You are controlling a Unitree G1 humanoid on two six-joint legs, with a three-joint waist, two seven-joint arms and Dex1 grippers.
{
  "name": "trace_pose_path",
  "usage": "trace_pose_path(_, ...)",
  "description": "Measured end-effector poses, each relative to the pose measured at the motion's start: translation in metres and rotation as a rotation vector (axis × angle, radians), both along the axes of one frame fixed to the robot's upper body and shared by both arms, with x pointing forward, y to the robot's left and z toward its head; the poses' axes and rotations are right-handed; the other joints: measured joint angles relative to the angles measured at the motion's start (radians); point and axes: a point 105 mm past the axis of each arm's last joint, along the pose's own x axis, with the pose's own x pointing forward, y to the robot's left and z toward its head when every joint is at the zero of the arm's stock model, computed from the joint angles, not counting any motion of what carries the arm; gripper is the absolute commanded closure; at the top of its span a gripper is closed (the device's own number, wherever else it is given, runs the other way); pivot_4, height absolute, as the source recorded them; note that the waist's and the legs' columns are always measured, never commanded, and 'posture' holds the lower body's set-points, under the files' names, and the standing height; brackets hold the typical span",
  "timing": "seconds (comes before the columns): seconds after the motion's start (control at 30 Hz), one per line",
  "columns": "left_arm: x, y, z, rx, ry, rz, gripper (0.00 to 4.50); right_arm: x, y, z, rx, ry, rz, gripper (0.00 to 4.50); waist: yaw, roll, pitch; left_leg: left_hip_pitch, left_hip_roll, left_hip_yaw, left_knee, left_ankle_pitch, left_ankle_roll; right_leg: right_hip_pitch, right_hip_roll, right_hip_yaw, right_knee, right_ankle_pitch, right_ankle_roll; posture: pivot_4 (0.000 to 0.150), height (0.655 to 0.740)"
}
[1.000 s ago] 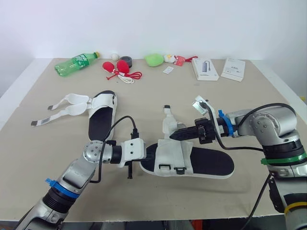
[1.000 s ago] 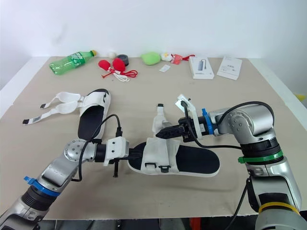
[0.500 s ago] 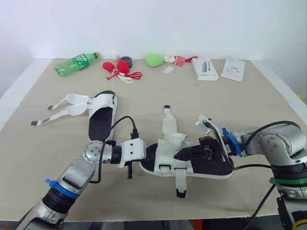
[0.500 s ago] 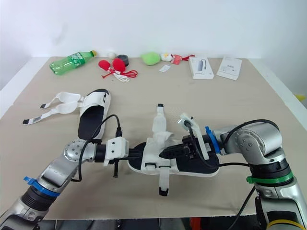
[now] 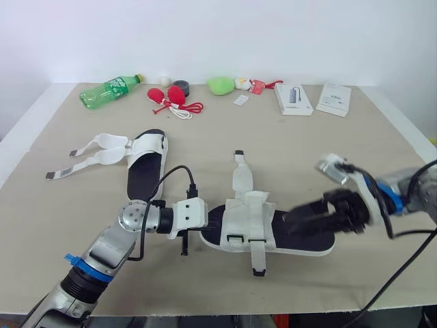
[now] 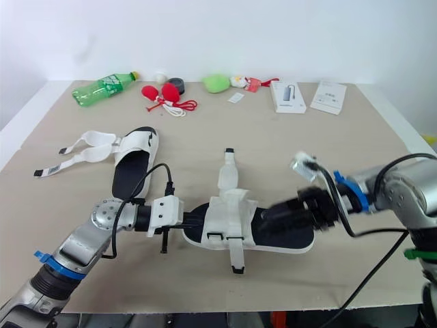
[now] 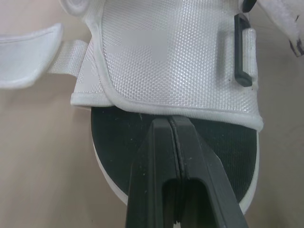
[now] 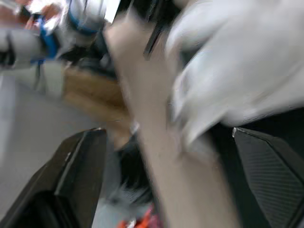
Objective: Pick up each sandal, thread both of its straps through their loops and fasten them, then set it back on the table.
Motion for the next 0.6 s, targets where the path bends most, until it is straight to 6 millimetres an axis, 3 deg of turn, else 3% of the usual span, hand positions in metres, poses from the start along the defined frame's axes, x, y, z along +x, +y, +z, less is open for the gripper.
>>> trace_pose_path(0.17, 0.003, 0.001, 0.0, 0.003, 0.0, 0.006, 4.5, -0.011, 0.01, -0.023, 0.008, 0.038, 0.03, 0.08, -0.001, 0.002, 0.0, 0.001, 0.0, 0.002, 0.004, 0.0, 0.0, 0.0, -0.001, 0.001, 0.0, 0.002, 0.001, 0.15, 0.74)
trace_pose_path(0.37, 0.005, 0.003, 0.0, 0.004, -0.014, 0.016, 4.5, 0.006, 0.031, -0.034, 0.066, -0.071, -0.01, 0.08, -0.004, 0.002, 0.0, 0.001, 0.0, 0.002, 0.007, 0.0, 0.0, 0.001, -0.001, 0.002, 0.0, 0.004, 0.001, 0.15, 0.74)
trace_pose_path(0.6, 0.019, 0.008, 0.002, 0.01, -0.056, 0.062, 4.5, 0.024, 0.043, -0.031, 0.091, -0.132, -0.053, 0.08, -0.005, 0.002, 0.0, 0.001, 0.0, 0.002, 0.007, 0.0, 0.0, 0.001, 0.0, 0.002, 0.0, 0.005, 0.001, 0.15, 0.74)
